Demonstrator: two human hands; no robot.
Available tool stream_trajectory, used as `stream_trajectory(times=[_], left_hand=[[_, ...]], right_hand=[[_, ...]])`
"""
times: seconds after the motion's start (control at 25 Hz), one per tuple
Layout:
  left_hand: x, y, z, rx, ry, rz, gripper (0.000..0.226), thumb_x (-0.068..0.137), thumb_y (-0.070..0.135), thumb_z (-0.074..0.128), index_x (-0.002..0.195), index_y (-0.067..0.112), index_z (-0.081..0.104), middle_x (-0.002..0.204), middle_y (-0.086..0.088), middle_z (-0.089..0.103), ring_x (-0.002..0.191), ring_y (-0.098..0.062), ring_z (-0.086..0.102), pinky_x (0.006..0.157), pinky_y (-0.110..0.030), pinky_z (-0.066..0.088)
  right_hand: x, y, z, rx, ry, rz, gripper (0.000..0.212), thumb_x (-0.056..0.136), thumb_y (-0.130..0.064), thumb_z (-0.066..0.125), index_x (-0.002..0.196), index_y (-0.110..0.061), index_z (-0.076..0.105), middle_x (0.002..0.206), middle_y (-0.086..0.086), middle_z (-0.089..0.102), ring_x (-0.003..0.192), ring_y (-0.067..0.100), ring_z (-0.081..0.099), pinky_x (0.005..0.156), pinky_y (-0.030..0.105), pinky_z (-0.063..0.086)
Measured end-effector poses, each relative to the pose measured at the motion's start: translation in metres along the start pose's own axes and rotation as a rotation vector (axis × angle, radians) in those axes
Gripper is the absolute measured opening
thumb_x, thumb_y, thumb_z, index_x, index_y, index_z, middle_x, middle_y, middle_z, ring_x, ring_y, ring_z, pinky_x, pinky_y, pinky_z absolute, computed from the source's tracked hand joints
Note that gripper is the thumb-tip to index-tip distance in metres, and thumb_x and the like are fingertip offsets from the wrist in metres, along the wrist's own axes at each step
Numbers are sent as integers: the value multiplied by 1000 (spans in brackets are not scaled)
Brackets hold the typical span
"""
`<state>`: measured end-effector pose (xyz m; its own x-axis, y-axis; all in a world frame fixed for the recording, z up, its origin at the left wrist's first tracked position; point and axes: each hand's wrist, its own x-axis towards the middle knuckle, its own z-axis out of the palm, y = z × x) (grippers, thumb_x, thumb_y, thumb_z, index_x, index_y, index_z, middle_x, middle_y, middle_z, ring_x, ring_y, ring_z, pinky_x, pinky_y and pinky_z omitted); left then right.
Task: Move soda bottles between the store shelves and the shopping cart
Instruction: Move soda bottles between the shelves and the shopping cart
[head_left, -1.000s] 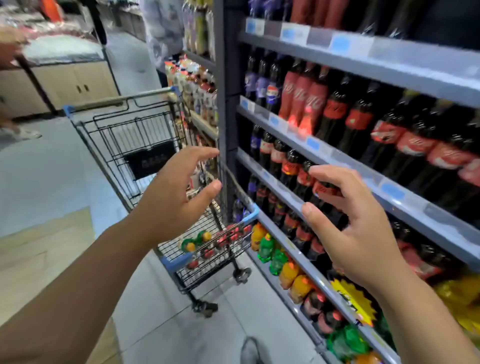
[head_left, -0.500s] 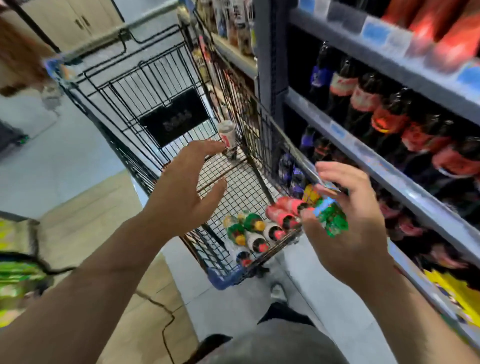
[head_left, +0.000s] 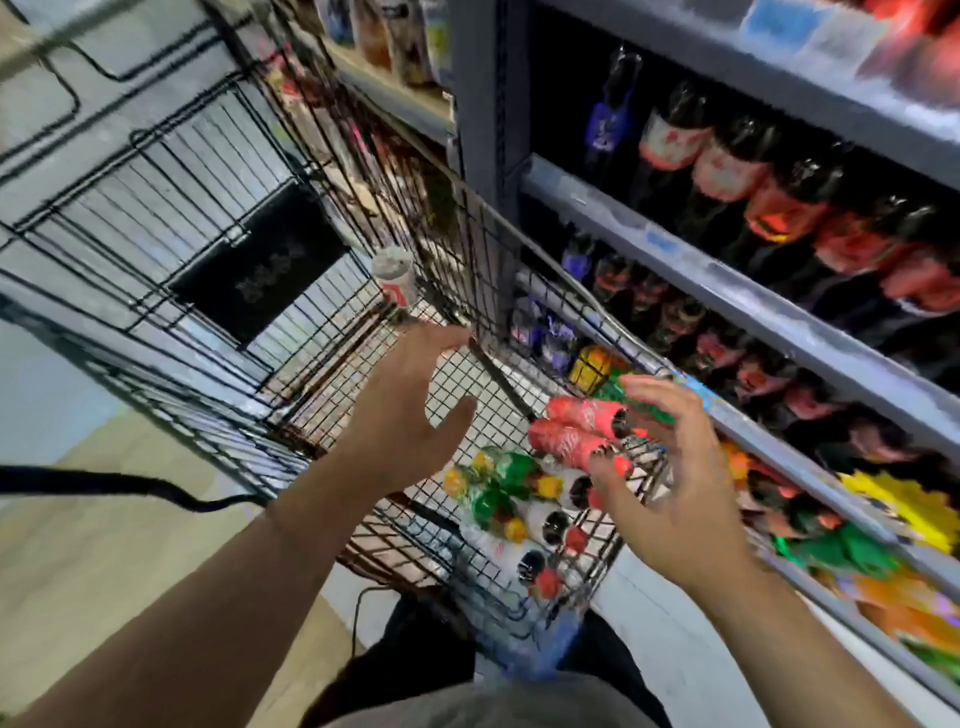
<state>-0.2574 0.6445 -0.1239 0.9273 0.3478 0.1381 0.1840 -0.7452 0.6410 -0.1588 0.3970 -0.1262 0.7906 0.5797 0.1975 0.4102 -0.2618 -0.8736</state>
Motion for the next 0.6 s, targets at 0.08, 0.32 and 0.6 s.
stream_trajectory(times=[0.08, 0.32, 0.6], left_hand=[[4, -20, 9, -27, -91, 37, 56, 85, 23, 68, 138, 13, 51, 139, -6, 56, 130, -11, 45, 110, -35, 37], [21, -62, 72, -21, -460, 104, 66, 85, 23, 75, 145, 20, 47, 143, 0, 51, 133, -13, 44, 111, -30, 36], [35, -99, 177, 67, -995, 157, 79, 78, 34, 85, 148, 28, 48, 150, -3, 47, 133, -20, 46, 97, -19, 26]], right_hand=[[-8, 3, 21, -37, 67, 85, 48, 86, -29, 70, 128, -15, 54, 131, 0, 55, 129, 10, 52, 106, 41, 47], [-41, 10, 68, 9, 239, 360, 50, 87, -17, 78, 127, -34, 54, 127, -33, 51, 125, -1, 53, 99, 19, 45], [-68, 21, 85, 45, 338, 497, 46, 87, -22, 77, 124, -39, 55, 129, -23, 58, 122, 3, 58, 100, 25, 46]])
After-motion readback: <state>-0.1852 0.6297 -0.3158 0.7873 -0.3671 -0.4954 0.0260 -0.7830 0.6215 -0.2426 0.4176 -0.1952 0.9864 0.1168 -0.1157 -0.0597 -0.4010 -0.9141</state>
